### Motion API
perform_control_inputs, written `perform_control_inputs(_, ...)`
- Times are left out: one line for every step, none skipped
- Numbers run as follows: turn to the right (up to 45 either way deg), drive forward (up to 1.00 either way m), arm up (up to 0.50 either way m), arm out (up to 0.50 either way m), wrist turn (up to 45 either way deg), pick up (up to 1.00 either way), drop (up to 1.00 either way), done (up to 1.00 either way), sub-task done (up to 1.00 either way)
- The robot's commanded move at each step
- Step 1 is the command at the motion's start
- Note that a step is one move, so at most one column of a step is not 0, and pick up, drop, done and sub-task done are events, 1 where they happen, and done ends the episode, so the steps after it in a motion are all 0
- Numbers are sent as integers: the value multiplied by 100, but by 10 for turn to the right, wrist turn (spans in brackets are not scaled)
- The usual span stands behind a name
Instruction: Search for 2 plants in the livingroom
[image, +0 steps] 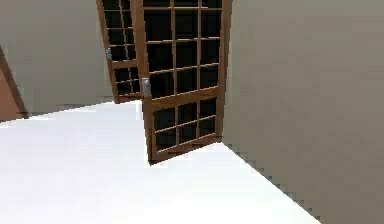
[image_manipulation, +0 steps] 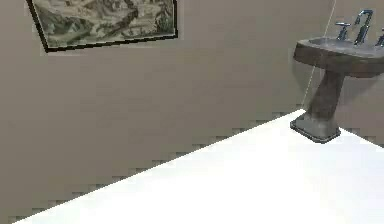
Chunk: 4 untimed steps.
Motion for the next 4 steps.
perform_control_inputs(-450, 0, 0, 0, 0, 0, 0, 0, 0)
perform_control_inputs(-60, 0, 0, 0, 0, 0, 0, 0, 0)
perform_control_inputs(0, 100, 0, 0, 0, 0, 0, 0, 0)
perform_control_inputs(-30, 0, 0, 0, 0, 0, 0, 0, 0)
